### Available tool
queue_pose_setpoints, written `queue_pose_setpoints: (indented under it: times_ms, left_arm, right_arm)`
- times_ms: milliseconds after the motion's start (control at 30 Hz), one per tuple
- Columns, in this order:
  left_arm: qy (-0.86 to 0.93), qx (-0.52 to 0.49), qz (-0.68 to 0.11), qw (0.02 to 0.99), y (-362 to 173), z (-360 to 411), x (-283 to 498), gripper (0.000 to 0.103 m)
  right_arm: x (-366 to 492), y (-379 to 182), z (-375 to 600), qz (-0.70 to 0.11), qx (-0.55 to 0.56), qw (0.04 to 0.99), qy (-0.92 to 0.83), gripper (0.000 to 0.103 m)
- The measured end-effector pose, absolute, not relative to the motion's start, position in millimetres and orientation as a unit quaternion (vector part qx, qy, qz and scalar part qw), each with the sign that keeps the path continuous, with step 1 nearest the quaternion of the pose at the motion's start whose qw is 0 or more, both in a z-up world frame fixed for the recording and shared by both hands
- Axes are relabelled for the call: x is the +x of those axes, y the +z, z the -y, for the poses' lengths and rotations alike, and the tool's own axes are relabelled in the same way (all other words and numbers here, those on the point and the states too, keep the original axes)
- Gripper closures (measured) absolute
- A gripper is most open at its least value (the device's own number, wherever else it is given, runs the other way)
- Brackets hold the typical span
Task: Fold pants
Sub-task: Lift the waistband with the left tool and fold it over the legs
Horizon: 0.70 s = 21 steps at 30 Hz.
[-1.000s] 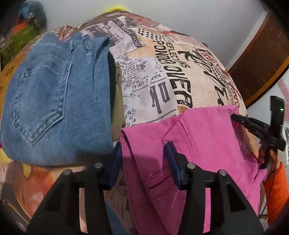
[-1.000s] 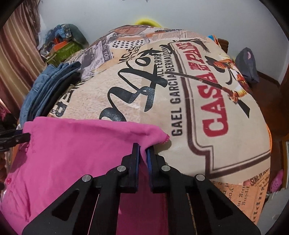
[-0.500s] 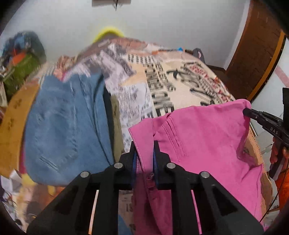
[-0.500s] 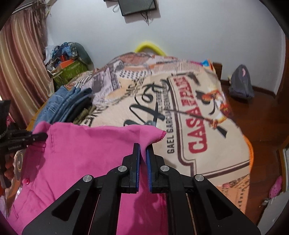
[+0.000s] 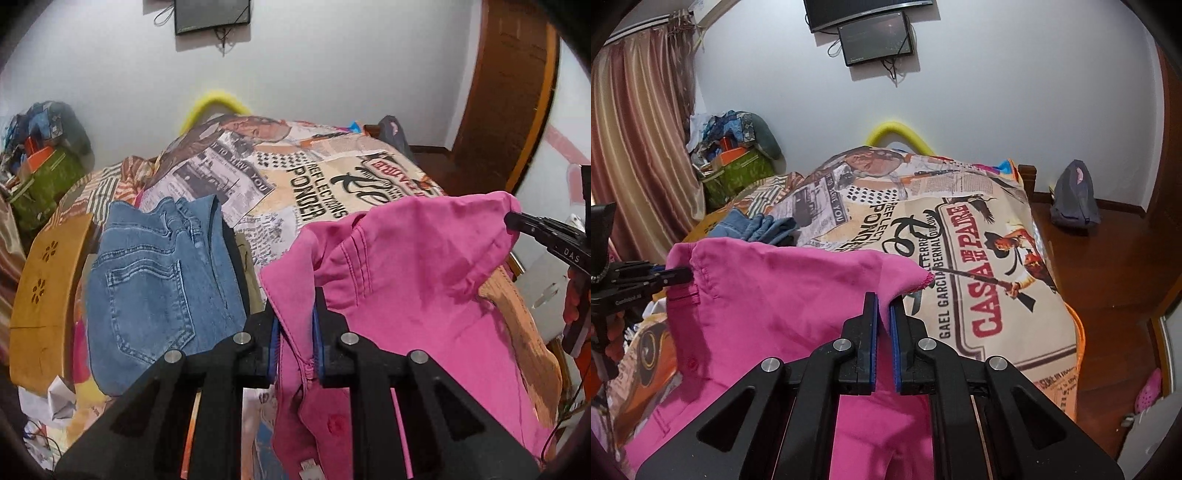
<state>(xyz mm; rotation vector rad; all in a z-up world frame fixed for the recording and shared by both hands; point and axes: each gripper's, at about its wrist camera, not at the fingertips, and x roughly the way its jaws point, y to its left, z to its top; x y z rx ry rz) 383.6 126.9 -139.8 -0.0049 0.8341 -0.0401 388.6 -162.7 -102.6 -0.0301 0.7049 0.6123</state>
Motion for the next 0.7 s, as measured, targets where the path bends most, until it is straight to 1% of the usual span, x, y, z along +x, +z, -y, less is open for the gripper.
queue_pose_setpoints:
  times_ms: [333,700]
  left_arm:
    - [-0.041,0.051,-0.376,0.924,-113,-99,317,0.088]
    - [-0.061,0.031,-0.376,0.924,-108,-88,231,0.088]
  right_arm:
    - [322,-79,193,-0.314,0.007,0.9,0.302,0.098]
    - [240,-67,216,-0.311,0.019,0.899,0.307,0.098]
